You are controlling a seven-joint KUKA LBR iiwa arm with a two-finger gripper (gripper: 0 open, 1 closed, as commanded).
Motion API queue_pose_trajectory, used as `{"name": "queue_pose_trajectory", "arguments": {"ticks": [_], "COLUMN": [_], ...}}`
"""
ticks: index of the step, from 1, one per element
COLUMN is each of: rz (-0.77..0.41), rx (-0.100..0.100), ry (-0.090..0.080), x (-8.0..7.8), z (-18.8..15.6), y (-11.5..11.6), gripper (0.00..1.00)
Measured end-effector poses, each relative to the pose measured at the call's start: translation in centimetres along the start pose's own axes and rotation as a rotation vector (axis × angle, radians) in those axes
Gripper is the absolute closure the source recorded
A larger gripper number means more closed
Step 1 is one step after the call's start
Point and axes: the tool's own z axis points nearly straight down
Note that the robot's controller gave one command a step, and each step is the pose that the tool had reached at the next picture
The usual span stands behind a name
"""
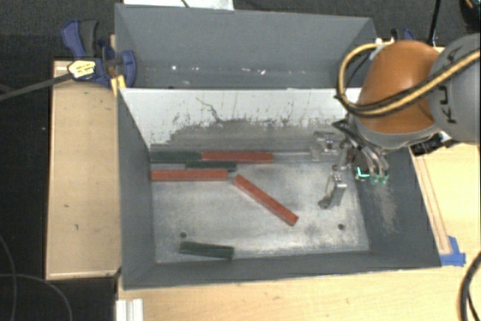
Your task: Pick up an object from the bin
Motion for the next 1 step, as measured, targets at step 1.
{"name": "queue_pose_trajectory", "arguments": {"ticks": [1], "rz": [0.121], "rx": [-0.002], "ry": [-0.001], "x": [0.70], "z": [7.81], "y": [6.62], "gripper": [0.00]}}
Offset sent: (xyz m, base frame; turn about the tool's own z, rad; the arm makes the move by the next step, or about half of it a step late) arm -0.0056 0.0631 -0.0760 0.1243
